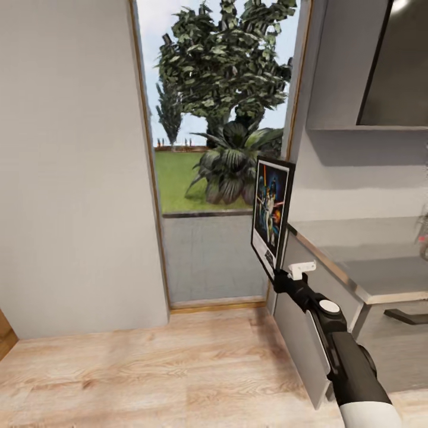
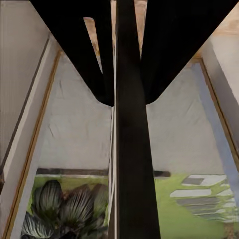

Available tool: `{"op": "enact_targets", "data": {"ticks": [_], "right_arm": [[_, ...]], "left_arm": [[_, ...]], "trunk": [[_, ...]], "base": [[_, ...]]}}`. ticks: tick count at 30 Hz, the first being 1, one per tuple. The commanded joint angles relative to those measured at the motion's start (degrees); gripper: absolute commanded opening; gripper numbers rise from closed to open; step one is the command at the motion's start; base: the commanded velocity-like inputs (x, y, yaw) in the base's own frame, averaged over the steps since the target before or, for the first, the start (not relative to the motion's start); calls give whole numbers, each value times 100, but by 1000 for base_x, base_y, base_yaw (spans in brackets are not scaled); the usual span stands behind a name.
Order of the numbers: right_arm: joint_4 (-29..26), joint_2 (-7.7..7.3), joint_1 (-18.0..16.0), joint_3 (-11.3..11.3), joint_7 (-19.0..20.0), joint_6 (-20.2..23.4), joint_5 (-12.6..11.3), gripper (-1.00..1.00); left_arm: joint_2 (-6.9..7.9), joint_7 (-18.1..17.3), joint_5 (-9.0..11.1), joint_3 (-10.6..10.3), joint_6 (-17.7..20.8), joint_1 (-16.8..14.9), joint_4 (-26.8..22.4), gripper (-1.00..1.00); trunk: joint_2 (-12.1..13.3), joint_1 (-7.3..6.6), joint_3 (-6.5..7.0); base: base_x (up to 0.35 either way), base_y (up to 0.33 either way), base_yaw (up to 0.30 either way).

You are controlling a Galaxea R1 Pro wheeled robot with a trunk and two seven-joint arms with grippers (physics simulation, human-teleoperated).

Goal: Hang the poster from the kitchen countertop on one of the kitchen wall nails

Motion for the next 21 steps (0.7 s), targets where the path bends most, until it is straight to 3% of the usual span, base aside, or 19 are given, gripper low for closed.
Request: {"op": "enact_targets", "data": {"ticks": [1, 6, 7, 9, 11, 14, 21], "right_arm": [[-12, 3, 25, -12, 107, 25, 28, -100], [6, 6, 164, 53, 344, 25, 33, -100], [-11, -9, 536, 577, 766, -6, 48, -100], [-13, -19, 675, 697, 963, -6, 46, -100], [-14, -20, 745, 717, 1119, -7, 48, -100], [-86, -53, 856, 735, 1824, -7, 69, -100], [-108, -79, 888, 729, 2132, -5, 84, -100]], "left_arm": [[0, 1, -1, 2, -9, 1, -4, 100], [101, -21, 16, 2, 12, 1, -8, 100], [153, -100, 24, -37, 35, 1, -14, 100], [147, -113, 54, -54, 55, 1, -19, 100], [145, -116, 93, -59, 59, 1, -20, 100], [142, -127, 174, -72, 64, 1, -21, 100], [143, -130, 198, -77, 66, 1, -27, 100]], "trunk": [[-4, -3, -4], [-4, -3, -4], [-4, -3, -4], [-4, -3, -4], [36, -25, 13], [157, -91, 51], [438, -245, 120]], "base": [[-310, 0, 0], [-97, 0, 0], [-8, 0, 0], [-4, 0, 0], [-2, 0, 0], [0, 0, 0], [0, 0, 0]]}}
